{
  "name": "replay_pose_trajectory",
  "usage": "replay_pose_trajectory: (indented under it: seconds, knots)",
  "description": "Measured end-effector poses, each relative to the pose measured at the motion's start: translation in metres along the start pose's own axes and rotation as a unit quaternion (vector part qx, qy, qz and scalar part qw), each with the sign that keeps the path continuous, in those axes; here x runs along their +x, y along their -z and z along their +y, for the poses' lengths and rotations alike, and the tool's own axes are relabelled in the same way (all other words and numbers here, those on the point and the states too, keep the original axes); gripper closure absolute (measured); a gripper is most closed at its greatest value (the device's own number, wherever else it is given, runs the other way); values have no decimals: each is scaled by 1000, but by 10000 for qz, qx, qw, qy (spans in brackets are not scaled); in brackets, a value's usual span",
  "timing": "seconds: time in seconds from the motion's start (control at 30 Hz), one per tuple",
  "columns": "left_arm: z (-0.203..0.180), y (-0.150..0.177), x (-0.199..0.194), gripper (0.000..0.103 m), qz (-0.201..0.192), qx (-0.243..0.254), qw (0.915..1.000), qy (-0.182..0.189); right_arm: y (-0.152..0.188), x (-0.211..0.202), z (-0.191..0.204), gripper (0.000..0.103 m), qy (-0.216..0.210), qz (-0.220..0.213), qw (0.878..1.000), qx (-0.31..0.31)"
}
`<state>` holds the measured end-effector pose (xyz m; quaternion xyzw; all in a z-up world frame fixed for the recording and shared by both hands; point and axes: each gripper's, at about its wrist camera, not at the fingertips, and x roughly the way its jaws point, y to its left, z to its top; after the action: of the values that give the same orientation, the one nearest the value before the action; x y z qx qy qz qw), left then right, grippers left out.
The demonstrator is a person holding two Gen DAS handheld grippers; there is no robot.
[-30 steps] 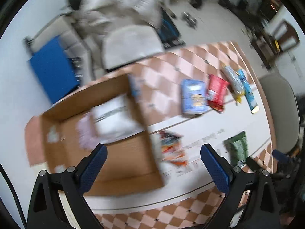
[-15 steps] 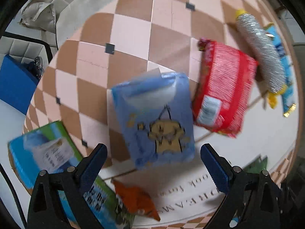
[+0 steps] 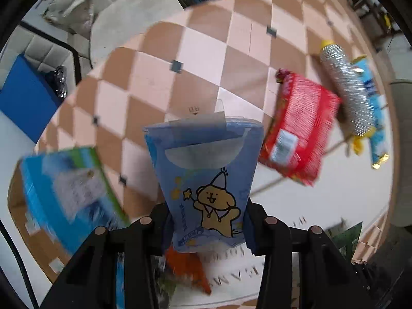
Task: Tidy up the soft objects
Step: 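Grasp the blue tissue pack with left tool while right tool grasps the green snack bag, then lower both packs into the box beside the cloth and release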
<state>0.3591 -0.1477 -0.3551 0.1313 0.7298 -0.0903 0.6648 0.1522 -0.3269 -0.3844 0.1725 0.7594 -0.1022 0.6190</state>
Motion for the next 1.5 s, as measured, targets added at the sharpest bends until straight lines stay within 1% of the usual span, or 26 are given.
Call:
replay_pose_trajectory:
  seconds: [0.03,0.1,0.2,0.27,0.3,0.33,0.37,0.4,0.43,0.47,0.53,0.63,0.73,0.77,0.83,0.93,1.1,1.17,1.23,1.3,1.37,1.4,1.43,1.47,1.5]
  knots:
    - [3,11,-12,62,-127,-64,9999,74,6,-10,2,66,-77,-72,9999,-21]
    - [11,38,-36,62,-319,-204,9986,371,20,-34,9,66,-228,-268,9993,-138]
    - [32,82,-75,62,-673,-399,9946,678,45,-77,28,66,-519,-562,9963,-384]
    - [58,99,-105,62,-893,-573,9913,783,52,-105,46,66,-707,-723,9933,-562]
    - [71,111,-114,62,-969,-633,9897,839,58,-118,58,66,-810,-795,9912,-687]
    - [85,119,-123,62,-1031,-709,9882,884,55,-129,73,66,-895,-838,9894,-784]
    - [100,130,-130,62,-1092,-806,9866,903,56,-140,91,66,-986,-877,9869,-924]
    - [110,139,-134,62,-1135,-876,9858,877,48,-149,116,66,-1070,-890,9845,-1070]
    - [128,153,-137,62,-1158,-971,9852,811,53,-155,136,66,-1172,-898,9814,-1225]
    - [142,151,-135,62,-1152,-1061,9846,776,57,-161,154,66,-1245,-887,9787,-1370]
    - [177,168,-133,62,-1096,-1314,9832,632,62,-165,191,66,-1326,-850,9737,-1644]
    - [230,184,-113,62,-884,-1753,9788,586,72,-156,247,66,-1351,-719,9681,-1985]
    - [267,195,-91,62,-650,-2041,9753,540,75,-135,303,66,-1351,-470,9654,-2180]
    - [273,200,-84,62,-587,-2102,9745,527,76,-126,320,66,-1370,-374,9644,-2232]
    - [295,205,-69,62,-421,-2249,9718,566,74,-108,348,66,-1342,-205,9641,-2284]
    - [327,204,-42,62,-97,-2419,9679,676,71,-82,390,66,-1258,-23,9636,-2360]
    - [355,198,-4,62,389,-2573,9612,919,65,-47,422,66,-1188,191,9632,-2403]
    - [357,196,8,62,567,-2526,9612,957,63,-35,430,66,-1144,273,9641,-2381]
    - [357,195,15,60,674,-2461,9618,993,64,-28,434,66,-1116,342,9644,-2372]
    - [356,196,22,60,783,-2401,9624,996,65,-20,437,66,-1095,409,9645,-2367]
    - [355,196,25,57,844,-2334,9643,928,66,-15,439,65,-1062,455,9643,-2382]
    - [356,198,27,55,890,-2349,9632,957,63,-12,440,65,-1048,500,9638,-2398]
    - [356,200,28,54,909,-2388,9613,1027,61,-9,439,64,-1029,557,9640,-2389]
    - [357,201,27,54,905,-2417,9602,1071,60,-7,436,60,-1061,622,9637,-2370]
    - [358,202,25,50,888,-2447,9597,1062,53,-4,437,55,-1071,650,9634,-2369]
